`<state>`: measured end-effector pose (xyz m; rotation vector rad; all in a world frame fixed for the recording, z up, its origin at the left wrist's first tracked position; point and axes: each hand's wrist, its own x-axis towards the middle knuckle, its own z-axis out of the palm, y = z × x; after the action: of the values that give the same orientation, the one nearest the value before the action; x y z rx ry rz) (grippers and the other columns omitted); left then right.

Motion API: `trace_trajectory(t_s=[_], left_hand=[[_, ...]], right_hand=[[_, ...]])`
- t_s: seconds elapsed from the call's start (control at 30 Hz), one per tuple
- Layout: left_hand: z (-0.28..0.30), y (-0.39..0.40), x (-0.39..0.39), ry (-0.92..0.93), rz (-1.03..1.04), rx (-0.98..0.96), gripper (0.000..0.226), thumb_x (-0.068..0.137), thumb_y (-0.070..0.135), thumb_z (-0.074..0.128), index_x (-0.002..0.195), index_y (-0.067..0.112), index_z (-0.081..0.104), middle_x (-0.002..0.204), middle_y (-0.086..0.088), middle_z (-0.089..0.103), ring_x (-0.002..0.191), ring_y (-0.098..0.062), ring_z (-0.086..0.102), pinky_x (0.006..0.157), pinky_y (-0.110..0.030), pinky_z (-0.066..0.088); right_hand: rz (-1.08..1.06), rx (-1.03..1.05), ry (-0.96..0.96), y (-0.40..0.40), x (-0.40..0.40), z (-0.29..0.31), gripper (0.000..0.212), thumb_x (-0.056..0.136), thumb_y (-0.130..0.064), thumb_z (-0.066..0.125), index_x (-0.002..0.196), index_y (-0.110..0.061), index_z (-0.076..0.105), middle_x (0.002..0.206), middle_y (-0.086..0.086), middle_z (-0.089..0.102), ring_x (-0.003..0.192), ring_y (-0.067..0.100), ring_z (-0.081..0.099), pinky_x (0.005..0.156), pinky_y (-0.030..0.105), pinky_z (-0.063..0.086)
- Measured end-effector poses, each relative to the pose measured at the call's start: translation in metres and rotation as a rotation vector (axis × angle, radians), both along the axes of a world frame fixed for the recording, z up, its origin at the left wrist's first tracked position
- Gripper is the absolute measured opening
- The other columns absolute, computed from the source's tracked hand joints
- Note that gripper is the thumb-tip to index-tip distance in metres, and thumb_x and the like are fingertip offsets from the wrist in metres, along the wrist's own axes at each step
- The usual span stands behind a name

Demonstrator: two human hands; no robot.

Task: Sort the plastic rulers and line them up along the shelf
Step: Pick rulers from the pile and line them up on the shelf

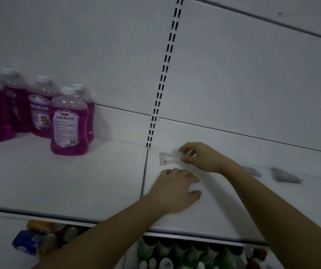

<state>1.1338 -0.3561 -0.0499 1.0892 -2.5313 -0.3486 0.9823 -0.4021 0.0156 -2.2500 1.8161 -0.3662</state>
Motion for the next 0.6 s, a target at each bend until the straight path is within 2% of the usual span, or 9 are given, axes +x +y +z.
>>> trace_trajectory(t_s=[0.13,0.3,0.37,0.47,0.6], left_hand=[[0.002,0.004,-0.003,-0.028,0.022,-0.006,0.044,0.095,0.048,0.04,0.135,0.03,0.047,0.139,0.006,0.048,0.124,-0.016,0.044,0.107,-0.036,0.029],[0.028,0.01,-0.024,-0.231,0.127,0.023,0.04,0.096,0.044,0.038,0.128,0.023,0.048,0.129,-0.002,0.051,0.116,-0.023,0.049,0.095,-0.039,0.039],[0.036,0.012,-0.04,-0.273,0.169,0.044,0.044,0.096,0.046,0.038,0.129,0.02,0.049,0.131,-0.003,0.052,0.118,-0.024,0.05,0.097,-0.038,0.04],[0.042,0.026,-0.074,-0.272,0.172,0.076,0.053,0.095,0.054,0.036,0.139,0.025,0.044,0.143,-0.001,0.045,0.128,-0.024,0.044,0.104,-0.04,0.035],[0.051,0.064,-0.14,-0.22,0.127,0.071,0.06,0.095,0.06,0.032,0.145,0.029,0.035,0.151,0.001,0.038,0.137,-0.022,0.034,0.109,-0.043,0.029]], right_hand=[[-0.073,-0.045,-0.025,0.029,-0.014,-0.001,0.027,0.097,-0.031,0.053,0.122,-0.021,0.061,0.113,-0.006,0.061,0.094,0.011,0.058,0.082,0.022,0.043],[-0.174,-0.068,-0.056,0.072,-0.048,0.0,0.027,0.1,-0.034,0.046,0.116,-0.021,0.064,0.113,-0.006,0.063,0.094,0.01,0.056,0.082,0.024,0.043],[-0.226,-0.048,-0.056,0.092,-0.07,0.001,0.029,0.099,-0.039,0.045,0.115,-0.022,0.063,0.112,-0.006,0.062,0.095,0.011,0.057,0.085,0.028,0.046],[-0.31,-0.016,-0.077,0.126,-0.11,0.002,0.033,0.098,-0.045,0.044,0.116,-0.025,0.063,0.114,-0.004,0.064,0.097,0.013,0.059,0.092,0.035,0.049],[-0.412,-0.001,-0.052,0.182,-0.17,0.006,0.039,0.098,-0.046,0.043,0.125,-0.023,0.059,0.127,0.0,0.061,0.11,0.018,0.057,0.097,0.035,0.045]])
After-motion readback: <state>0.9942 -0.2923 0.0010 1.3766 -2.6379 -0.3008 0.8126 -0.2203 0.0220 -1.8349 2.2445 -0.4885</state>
